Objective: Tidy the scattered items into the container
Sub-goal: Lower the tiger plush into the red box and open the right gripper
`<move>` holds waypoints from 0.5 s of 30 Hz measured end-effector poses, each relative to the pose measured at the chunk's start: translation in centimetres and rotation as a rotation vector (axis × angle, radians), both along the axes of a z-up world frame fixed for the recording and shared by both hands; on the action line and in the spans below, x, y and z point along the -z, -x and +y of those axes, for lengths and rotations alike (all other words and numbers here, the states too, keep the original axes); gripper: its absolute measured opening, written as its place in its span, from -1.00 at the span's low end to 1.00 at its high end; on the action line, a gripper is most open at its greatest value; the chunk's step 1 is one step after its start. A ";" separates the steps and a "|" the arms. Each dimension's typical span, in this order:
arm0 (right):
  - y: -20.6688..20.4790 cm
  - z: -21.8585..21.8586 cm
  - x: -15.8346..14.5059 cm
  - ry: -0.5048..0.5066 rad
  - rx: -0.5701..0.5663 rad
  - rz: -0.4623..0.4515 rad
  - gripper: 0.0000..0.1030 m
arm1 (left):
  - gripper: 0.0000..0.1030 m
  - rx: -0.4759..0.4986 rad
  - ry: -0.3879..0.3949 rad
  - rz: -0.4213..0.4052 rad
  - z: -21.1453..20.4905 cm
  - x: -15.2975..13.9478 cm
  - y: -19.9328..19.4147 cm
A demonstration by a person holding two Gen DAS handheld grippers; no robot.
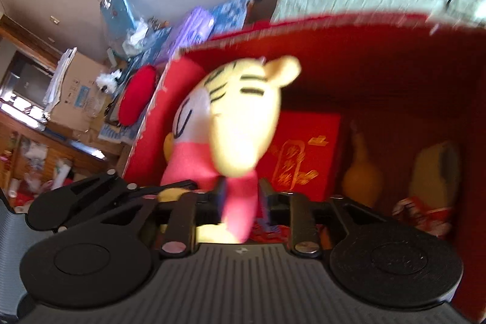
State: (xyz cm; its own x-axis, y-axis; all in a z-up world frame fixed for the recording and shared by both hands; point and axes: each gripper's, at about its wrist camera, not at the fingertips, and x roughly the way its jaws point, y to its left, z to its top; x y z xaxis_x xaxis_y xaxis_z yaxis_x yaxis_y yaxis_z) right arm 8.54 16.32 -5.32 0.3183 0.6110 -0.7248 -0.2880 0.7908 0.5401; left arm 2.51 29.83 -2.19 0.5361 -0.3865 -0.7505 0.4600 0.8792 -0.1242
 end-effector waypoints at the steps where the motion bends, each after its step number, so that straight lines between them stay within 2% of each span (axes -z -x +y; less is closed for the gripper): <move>1: 0.3 -0.4 -0.5 0.003 0.010 -0.018 -0.20 | 0.57 -0.004 0.007 -0.004 0.1 -0.1 -0.2; 2: 0.5 -0.7 -0.9 0.001 0.016 -0.030 -0.08 | 0.62 -0.010 0.012 -0.007 0.0 -0.3 -0.1; 4: 0.9 -1.3 -1.4 0.001 0.025 -0.053 -0.08 | 0.63 -0.019 0.013 -0.009 -0.1 -0.5 -0.1; 8: 0.9 -1.4 -1.6 0.051 0.048 -0.097 -0.13 | 0.63 -0.033 0.035 -0.002 0.0 -1.0 -0.2; 10: 0.9 -1.3 -1.7 0.077 0.066 -0.101 -0.20 | 0.63 -0.029 0.063 -0.010 0.2 -1.9 0.3; 13: 1.0 -2.1 -1.7 0.070 0.090 -0.105 -0.22 | 0.66 -0.030 0.061 -0.028 0.1 -2.4 0.8; 15: 1.2 -2.4 -2.1 0.101 0.115 -0.116 -0.24 | 0.66 -0.039 0.072 -0.028 0.0 -2.9 0.8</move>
State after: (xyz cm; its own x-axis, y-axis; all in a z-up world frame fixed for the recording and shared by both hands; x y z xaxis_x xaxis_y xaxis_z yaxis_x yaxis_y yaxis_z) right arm 7.31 13.95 -3.27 0.4668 0.4915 -0.7352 -0.2485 0.8707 0.4243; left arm 1.72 29.88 0.68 0.5721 -0.4177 -0.7058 0.4300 0.8856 -0.1756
